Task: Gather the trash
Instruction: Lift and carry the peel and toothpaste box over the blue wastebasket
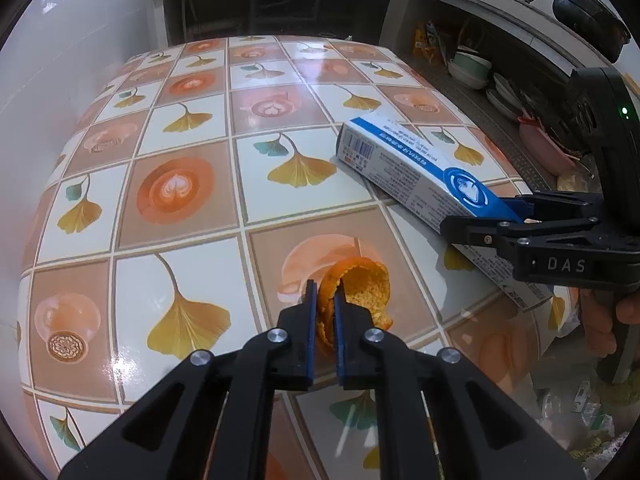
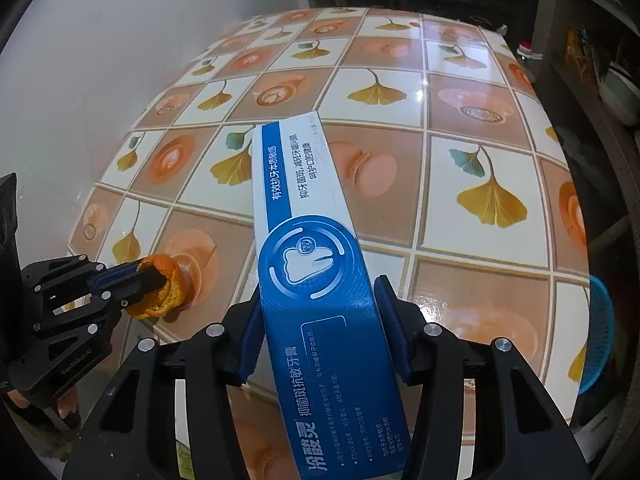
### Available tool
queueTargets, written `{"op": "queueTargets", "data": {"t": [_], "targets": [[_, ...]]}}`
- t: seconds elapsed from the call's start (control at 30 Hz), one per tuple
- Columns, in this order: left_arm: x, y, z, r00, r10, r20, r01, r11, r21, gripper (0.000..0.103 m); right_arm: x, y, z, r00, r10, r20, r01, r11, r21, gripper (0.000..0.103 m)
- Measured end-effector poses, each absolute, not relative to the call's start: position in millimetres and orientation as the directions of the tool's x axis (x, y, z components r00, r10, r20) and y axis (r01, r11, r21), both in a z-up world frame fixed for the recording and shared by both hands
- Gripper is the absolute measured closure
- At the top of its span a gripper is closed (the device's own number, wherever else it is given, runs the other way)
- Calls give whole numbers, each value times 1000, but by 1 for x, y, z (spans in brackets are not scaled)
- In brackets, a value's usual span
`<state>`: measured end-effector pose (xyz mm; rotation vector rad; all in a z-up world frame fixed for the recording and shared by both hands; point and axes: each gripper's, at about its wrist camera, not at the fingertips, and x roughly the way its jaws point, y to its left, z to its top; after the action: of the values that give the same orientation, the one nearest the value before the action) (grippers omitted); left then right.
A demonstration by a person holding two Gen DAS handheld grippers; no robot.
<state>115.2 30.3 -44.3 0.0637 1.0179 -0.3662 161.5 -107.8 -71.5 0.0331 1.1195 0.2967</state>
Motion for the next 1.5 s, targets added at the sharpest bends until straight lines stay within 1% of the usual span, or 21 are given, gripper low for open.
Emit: {"op": "queueTargets", "data": {"t": [0.63,0.9,1.03,1.13,1.27,1.33,1.5], "targets": [[110,25,-33,499,-254,-828,331,940,-89,96,157,-115,-62,423,293,-857,-212,952,221,56],[106,13,-14,532,-260,-806,355,933,-66,96,149,-135,-44,478,322,-817,-177,947,270,56],[108,-1,0,536,-300,-790,396,915,-78,96,137,-159,-28,536,327,-778,-137,943,302,57],[114,-19,8,516,-337,-788,441,893,-93,96,122,-189,-16,598,314,-738,-80,939,334,57],[125,-59,26,472,-418,-776,526,840,-132,96,101,-237,-7,661,262,-703,15,932,362,57],[131,-80,34,455,-451,-768,561,815,-146,96,86,-271,-5,691,212,-691,91,923,374,57],[145,-156,48,346,-558,-754,673,708,-216,96,41,-360,-15,720,84,-689,300,857,418,57]]}}
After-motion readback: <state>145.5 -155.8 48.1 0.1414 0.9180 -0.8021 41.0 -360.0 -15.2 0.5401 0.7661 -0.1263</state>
